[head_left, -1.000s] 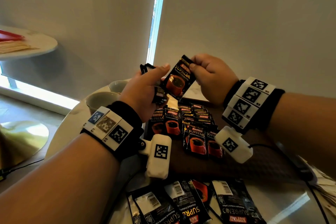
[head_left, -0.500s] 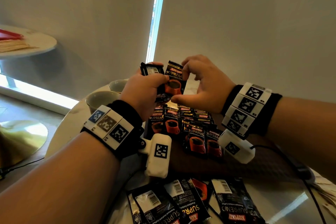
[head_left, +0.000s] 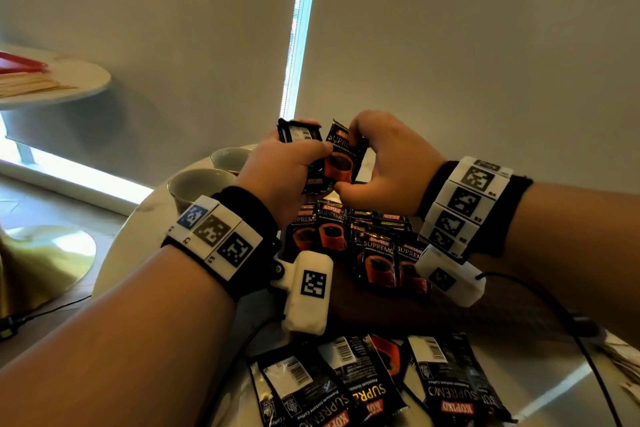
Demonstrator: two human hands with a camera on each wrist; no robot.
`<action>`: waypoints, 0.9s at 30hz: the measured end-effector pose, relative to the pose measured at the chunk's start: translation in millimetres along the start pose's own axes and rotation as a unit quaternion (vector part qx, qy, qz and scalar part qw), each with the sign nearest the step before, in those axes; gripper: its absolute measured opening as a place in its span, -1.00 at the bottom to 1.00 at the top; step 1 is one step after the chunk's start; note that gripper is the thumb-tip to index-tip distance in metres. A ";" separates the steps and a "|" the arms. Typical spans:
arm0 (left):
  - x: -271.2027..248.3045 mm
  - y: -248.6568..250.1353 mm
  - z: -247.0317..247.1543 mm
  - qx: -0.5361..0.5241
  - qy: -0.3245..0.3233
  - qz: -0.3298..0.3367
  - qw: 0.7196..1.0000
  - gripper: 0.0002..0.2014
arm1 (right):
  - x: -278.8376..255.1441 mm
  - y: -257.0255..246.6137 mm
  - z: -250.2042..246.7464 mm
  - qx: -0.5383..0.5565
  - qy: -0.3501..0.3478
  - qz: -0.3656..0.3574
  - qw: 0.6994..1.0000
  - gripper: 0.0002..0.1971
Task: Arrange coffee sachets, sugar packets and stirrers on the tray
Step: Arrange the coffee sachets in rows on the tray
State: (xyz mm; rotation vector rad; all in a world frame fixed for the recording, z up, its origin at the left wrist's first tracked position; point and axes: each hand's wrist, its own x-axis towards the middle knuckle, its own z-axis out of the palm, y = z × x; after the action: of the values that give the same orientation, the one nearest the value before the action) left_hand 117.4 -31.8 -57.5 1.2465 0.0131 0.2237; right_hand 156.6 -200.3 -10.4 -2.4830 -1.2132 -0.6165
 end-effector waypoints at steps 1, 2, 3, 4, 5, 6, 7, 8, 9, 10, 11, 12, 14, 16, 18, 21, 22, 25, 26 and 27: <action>-0.1 0.0 0.2 0.008 0.005 0.003 1.000 -0.67 | -0.3 -0.5 1.1 -0.002 -0.004 0.001 1.000 -0.47; -0.1 0.1 0.3 0.012 0.012 0.004 1.000 -0.71 | -0.2 -0.5 2.4 -0.002 -0.008 0.002 1.000 -0.46; -0.3 0.6 0.8 0.010 0.015 0.003 1.000 -0.74 | -0.1 -1.0 3.0 0.000 -0.010 0.005 1.000 -0.46; -0.4 0.9 1.0 0.001 0.015 -0.002 1.000 -0.73 | 0.3 -0.9 3.6 0.002 -0.011 0.010 1.000 -0.46; -1.4 1.8 1.9 -0.012 0.012 -0.009 1.000 -0.70 | 0.7 -1.1 3.6 0.005 -0.011 0.015 1.000 -0.48; -2.4 2.3 2.2 -0.023 0.009 -0.013 1.000 -0.64 | 1.0 -0.6 3.3 0.009 -0.011 0.020 1.000 -0.51; -3.3 3.0 3.0 -0.031 0.008 -0.014 0.999 -0.57 | 1.1 -0.1 2.7 0.012 -0.011 0.023 1.000 -0.52; -3.6 4.0 2.6 -0.039 0.012 -0.010 0.999 -0.53 | 1.0 0.0 1.4 0.012 -0.012 0.026 1.000 -0.54; -4.0 5.5 2.0 -0.048 0.021 -0.003 0.999 -0.54 | 0.6 -0.1 0.0 0.011 -0.016 0.031 0.999 -0.54; -4.0 7.7 0.6 -0.058 0.032 0.008 0.998 -0.58 | -0.1 0.5 -0.8 0.009 -0.028 0.040 0.999 -0.54; -4.1 10.3 -1.4 -0.068 0.040 0.019 0.997 -0.62 | -0.7 -0.1 -1.9 0.004 -0.052 0.051 0.997 -0.54; -3.9 13.0 -3.7 -0.078 0.045 0.031 0.995 -0.64 | -1.0 -1.1 -2.0 -0.009 -0.088 0.059 0.994 -0.53; -4.8 18.0 -8.0 -0.091 0.044 0.051 0.994 -0.66 | -1.9 -5.8 1.0 -0.064 -0.166 0.048 0.983 -0.51; -6.0 20.6 -8.4 -0.073 0.034 0.059 0.995 -0.63 | -1.9 -11.6 6.8 -0.121 -0.222 0.015 0.968 -0.47; -6.8 19.5 -6.0 -0.044 0.031 0.059 0.997 -0.57 | -1.6 -17.7 13.7 -0.146 -0.261 -0.001 0.954 -0.43; -6.9 16.4 -2.6 -0.039 0.051 0.056 0.996 -0.54 | -0.7 -23.7 25.3 -0.149 -0.287 -0.011 0.946 -0.36; -6.3 15.8 -2.3 -0.042 0.061 0.056 0.996 -0.54 | -0.4 -25.0 28.6 -0.146 -0.289 -0.017 0.946 -0.34; -4.5 15.1 -2.2 -0.055 0.082 0.057 0.993 -0.57 | 0.4 -28.2 33.3 -0.142 -0.298 -0.022 0.944 -0.31; -4.0 14.9 -2.7 -0.059 0.084 0.057 0.993 -0.58 | 0.6 -29.0 34.2 -0.140 -0.299 -0.019 0.944 -0.30; -4.0 15.1 -3.0 -0.062 0.085 0.058 0.993 -0.59 | 0.5 -29.7 34.9 -0.137 -0.299 -0.017 0.944 -0.30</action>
State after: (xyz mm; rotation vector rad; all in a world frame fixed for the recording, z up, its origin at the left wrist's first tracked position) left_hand 110.6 -25.1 -44.7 1.1025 0.0722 0.4257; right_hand 141.5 -166.6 -37.6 -3.0183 -1.4503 -0.0157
